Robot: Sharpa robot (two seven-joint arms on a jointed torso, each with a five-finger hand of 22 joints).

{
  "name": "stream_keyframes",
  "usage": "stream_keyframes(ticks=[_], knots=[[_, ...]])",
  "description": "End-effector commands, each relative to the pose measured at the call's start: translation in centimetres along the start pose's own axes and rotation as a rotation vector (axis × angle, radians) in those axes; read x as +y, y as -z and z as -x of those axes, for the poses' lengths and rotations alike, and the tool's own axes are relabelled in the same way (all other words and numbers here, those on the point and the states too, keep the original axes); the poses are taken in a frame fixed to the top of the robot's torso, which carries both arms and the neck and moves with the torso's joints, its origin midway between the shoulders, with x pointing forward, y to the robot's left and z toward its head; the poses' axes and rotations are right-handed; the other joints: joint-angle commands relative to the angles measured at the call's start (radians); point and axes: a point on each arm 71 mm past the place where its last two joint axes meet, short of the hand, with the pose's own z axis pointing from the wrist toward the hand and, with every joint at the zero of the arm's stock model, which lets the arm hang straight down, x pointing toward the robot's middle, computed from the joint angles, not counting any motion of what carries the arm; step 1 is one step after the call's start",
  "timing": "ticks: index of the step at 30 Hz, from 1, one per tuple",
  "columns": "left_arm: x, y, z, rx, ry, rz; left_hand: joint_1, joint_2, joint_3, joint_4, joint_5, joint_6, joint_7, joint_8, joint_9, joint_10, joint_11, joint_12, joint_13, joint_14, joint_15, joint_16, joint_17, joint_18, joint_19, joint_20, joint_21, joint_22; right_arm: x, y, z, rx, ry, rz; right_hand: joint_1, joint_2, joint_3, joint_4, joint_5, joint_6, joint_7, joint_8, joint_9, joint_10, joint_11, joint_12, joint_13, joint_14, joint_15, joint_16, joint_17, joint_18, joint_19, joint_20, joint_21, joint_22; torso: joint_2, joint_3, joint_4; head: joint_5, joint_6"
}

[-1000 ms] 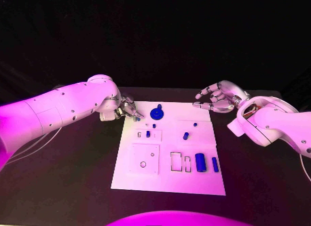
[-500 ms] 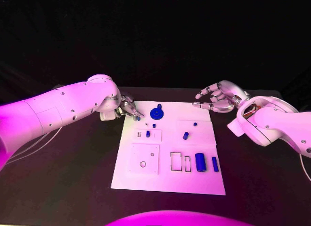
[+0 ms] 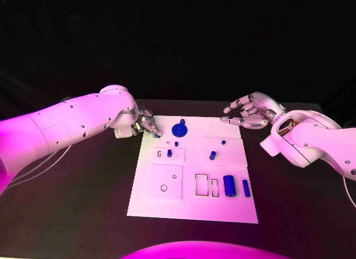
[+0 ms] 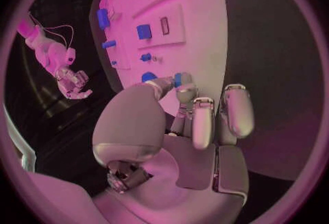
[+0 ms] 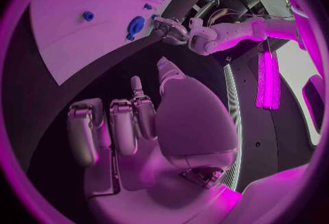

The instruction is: Assemble the parts on the task board

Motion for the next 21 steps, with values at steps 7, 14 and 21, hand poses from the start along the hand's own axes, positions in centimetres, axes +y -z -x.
stream_keyframes(ticks=[7, 14, 21], knots=[[-0.2, 0.0, -0.1, 0.006, 0.036, -0.031, -0.025, -0.017, 0.218, -0.116, 0.001, -0.012, 0.007, 0.037, 0.025, 0.014, 0.001, -0.004, -0.003, 0.088, -0.001, 0.003, 0.219, 0.006, 0.005, 0.0, 0.001, 0.007, 0.1, 0.0, -0.2, 0.014, 0.005, 0.007, 0.002, 0.008, 0.001, 0.0, -0.002, -0.003, -0.003, 0.007, -0.001, 0.001, -0.004, -0.001, 0.138, 0.075, -0.006, -0.004, 0.138, -0.014, 0.104, -0.004, 0.003, 0.262, 0.0, 0.0006, -0.0008, 0.0, 0.0], [0.1, 0.5, -0.3, 0.004, 0.099, -0.069, -0.047, -0.024, 0.257, -0.144, 0.003, -0.008, 0.006, 0.049, 0.031, 0.029, 0.0, 0.008, 0.012, 0.091, -0.002, 0.009, 0.228, 0.003, 0.014, 0.0, 0.009, 0.021, 0.0, 0.0, -0.2, 0.015, 0.005, 0.007, 0.002, 0.008, 0.001, 0.0, -0.002, -0.003, -0.003, 0.007, -0.001, 0.001, -0.004, -0.001, 0.138, 0.075, -0.006, -0.004, 0.138, -0.014, 0.104, -0.004, 0.003, 0.262, 0.0, 0.0008, -0.0013, -0.002, -0.001], [0.8, 1.9, -1.1, 0.03, 0.171, -0.113, -0.076, -0.036, 0.291, -0.167, 0.01, 0.0, 0.002, 0.059, 0.035, 0.047, -0.005, 0.02, 0.028, 0.094, -0.005, 0.013, 0.234, 0.0, 0.025, -0.003, 0.019, 0.038, -0.1, 0.1, 0.0, 0.012, 0.006, 0.004, 0.002, 0.008, 0.001, 0.0, -0.002, -0.003, -0.003, 0.007, -0.001, 0.001, -0.004, -0.001, 0.138, 0.075, -0.006, -0.004, 0.138, -0.014, 0.104, -0.004, 0.003, 0.262, -0.001, 0.0021, 0.0018, -0.003, -0.003]])
